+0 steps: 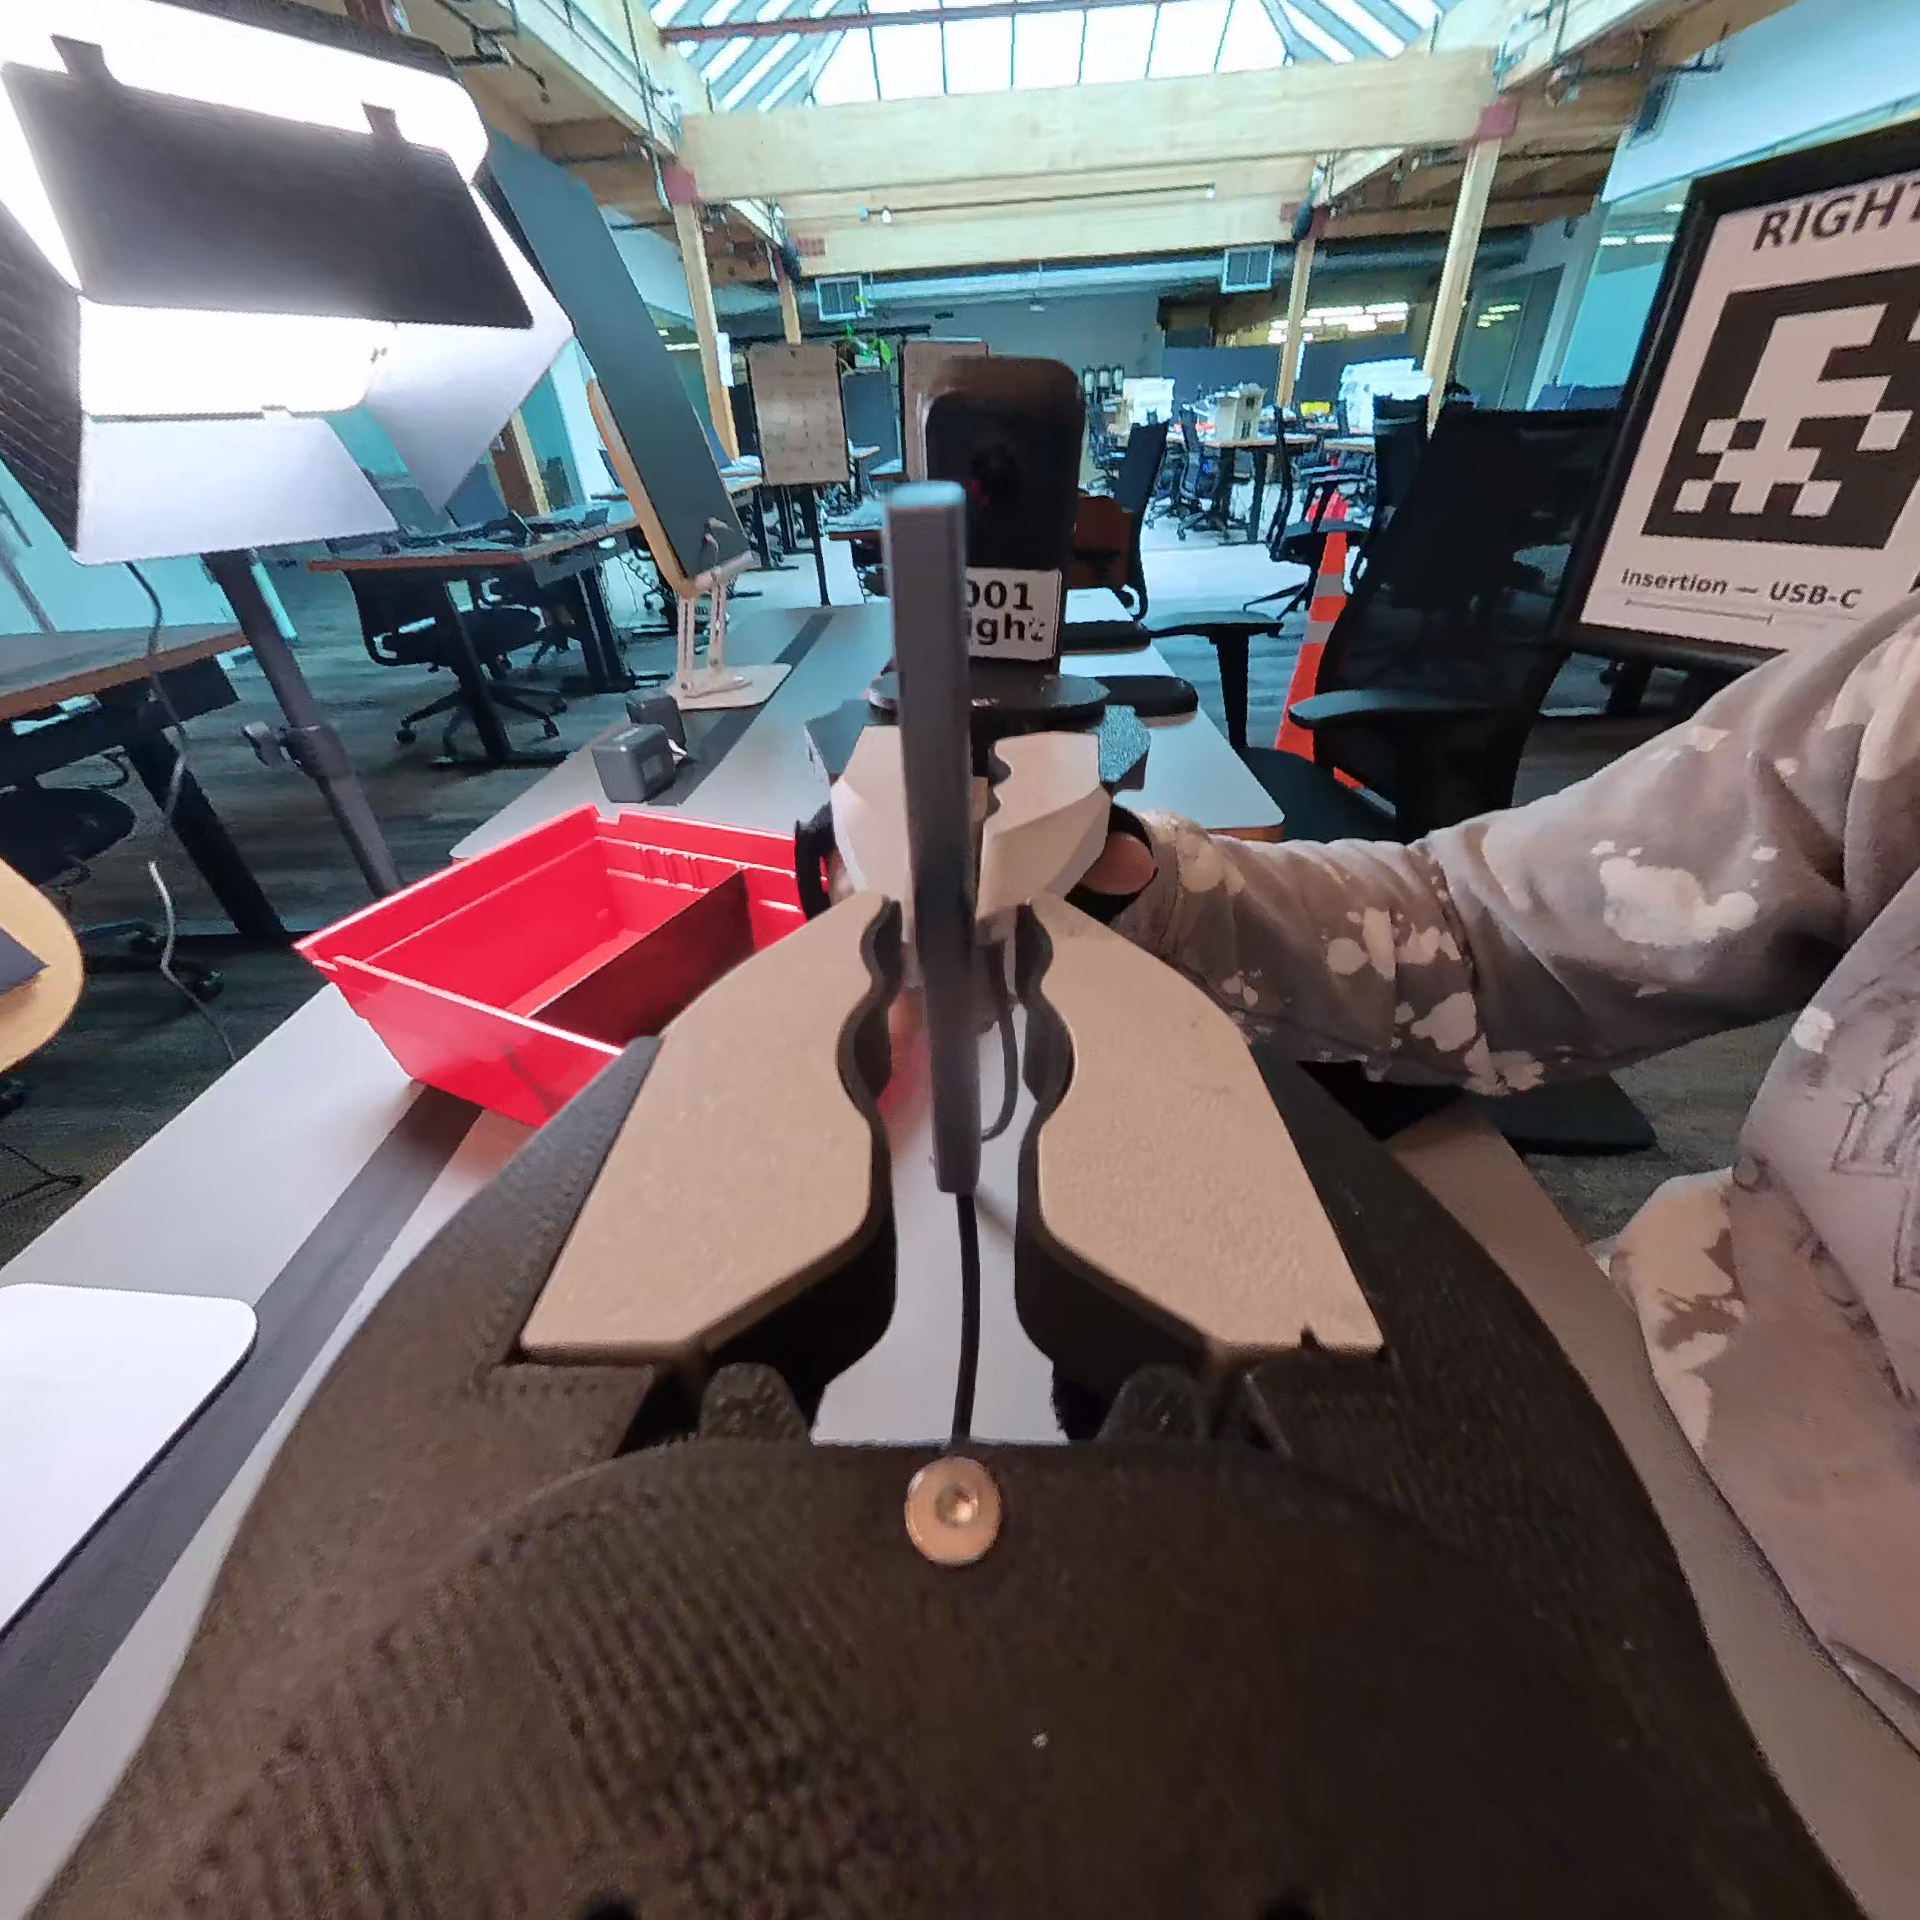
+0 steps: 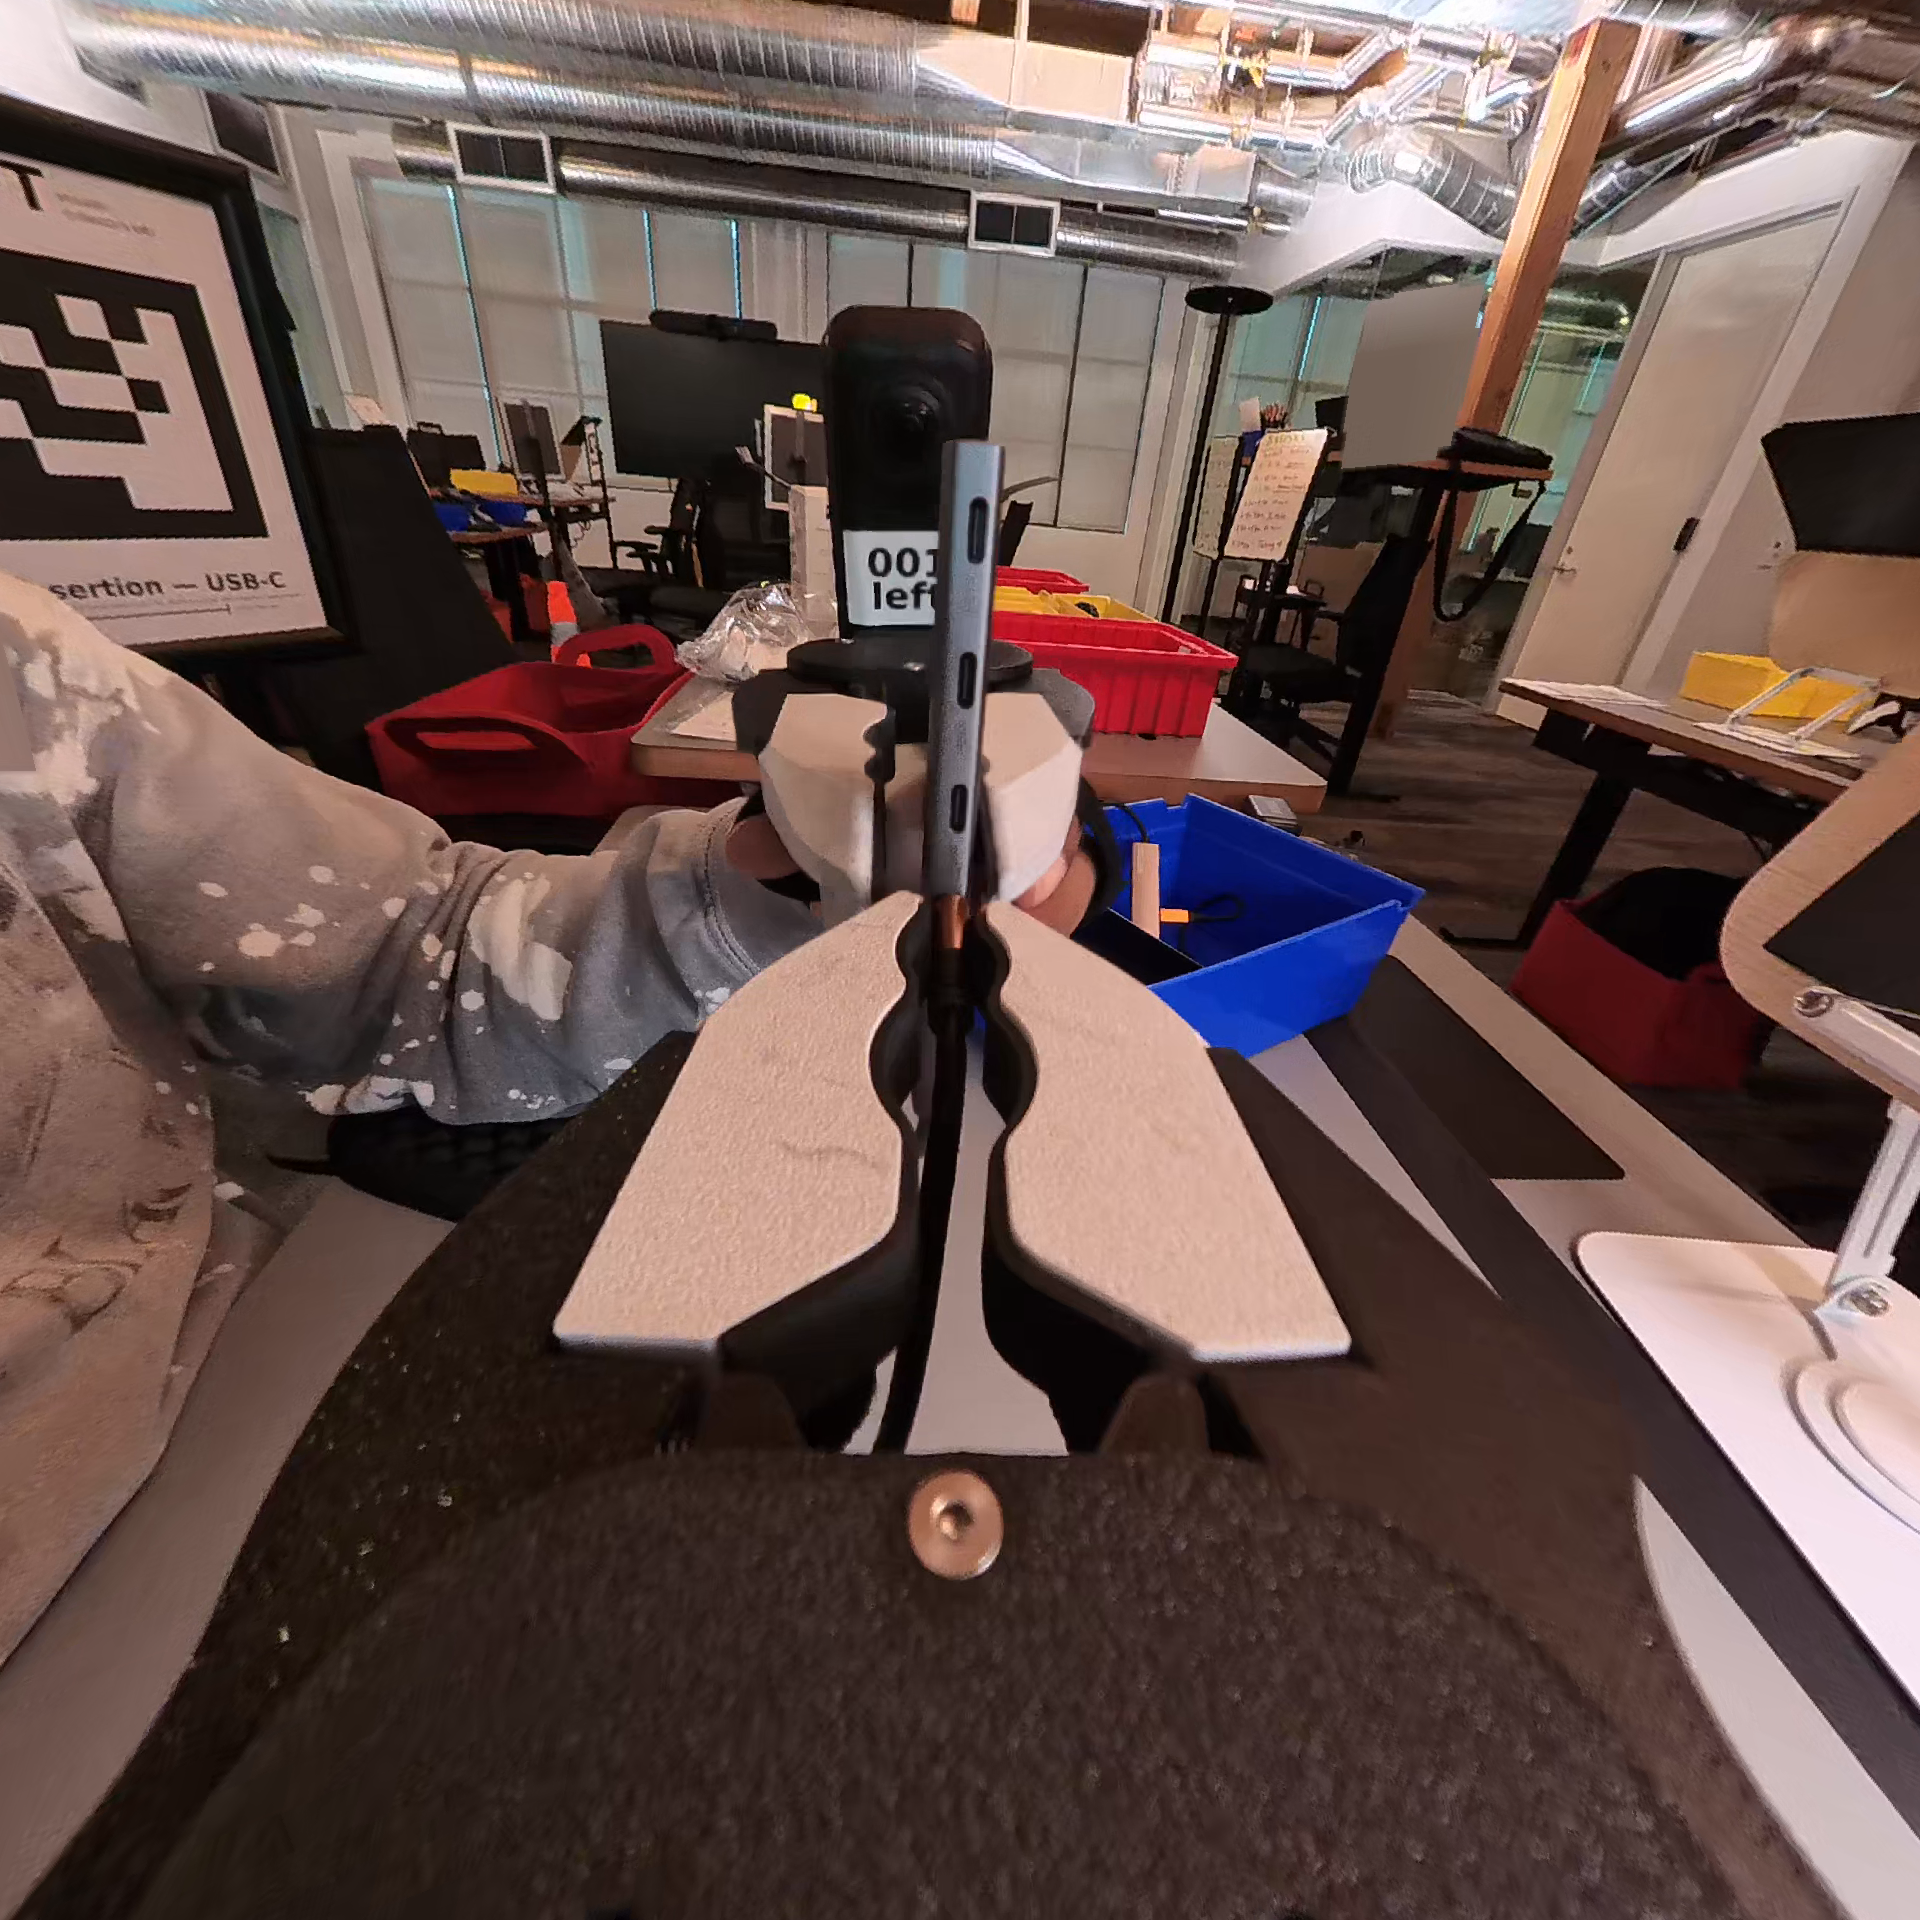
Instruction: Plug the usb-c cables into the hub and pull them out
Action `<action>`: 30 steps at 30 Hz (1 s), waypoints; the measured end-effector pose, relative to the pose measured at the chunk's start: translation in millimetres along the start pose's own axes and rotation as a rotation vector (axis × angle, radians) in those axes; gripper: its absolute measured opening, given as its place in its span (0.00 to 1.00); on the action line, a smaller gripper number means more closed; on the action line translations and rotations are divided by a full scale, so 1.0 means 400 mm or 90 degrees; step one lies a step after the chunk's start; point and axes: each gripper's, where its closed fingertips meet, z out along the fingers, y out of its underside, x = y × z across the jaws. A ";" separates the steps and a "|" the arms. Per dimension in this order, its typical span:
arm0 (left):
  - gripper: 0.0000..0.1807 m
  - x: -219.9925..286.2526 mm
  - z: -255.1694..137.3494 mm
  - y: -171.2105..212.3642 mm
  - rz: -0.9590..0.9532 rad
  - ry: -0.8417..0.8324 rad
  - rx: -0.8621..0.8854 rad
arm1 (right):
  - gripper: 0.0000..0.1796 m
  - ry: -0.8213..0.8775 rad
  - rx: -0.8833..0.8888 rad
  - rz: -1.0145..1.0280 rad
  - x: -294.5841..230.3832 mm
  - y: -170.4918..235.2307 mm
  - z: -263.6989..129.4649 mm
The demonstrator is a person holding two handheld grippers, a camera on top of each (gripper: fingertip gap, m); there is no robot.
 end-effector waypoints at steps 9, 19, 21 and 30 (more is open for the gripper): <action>0.06 0.002 0.008 0.019 0.012 -0.008 -0.051 | 0.04 0.013 -0.047 -0.046 -0.004 0.014 -0.009; 0.06 0.010 0.009 0.048 0.032 -0.004 -0.138 | 0.04 -0.015 -0.105 -0.074 -0.017 0.040 -0.019; 0.06 0.013 0.013 0.055 0.038 -0.001 -0.150 | 0.04 -0.021 -0.118 -0.074 -0.019 0.046 -0.025; 0.06 -0.005 -0.004 0.049 0.032 -0.037 -0.178 | 0.04 -0.008 -0.134 -0.078 -0.008 0.037 -0.064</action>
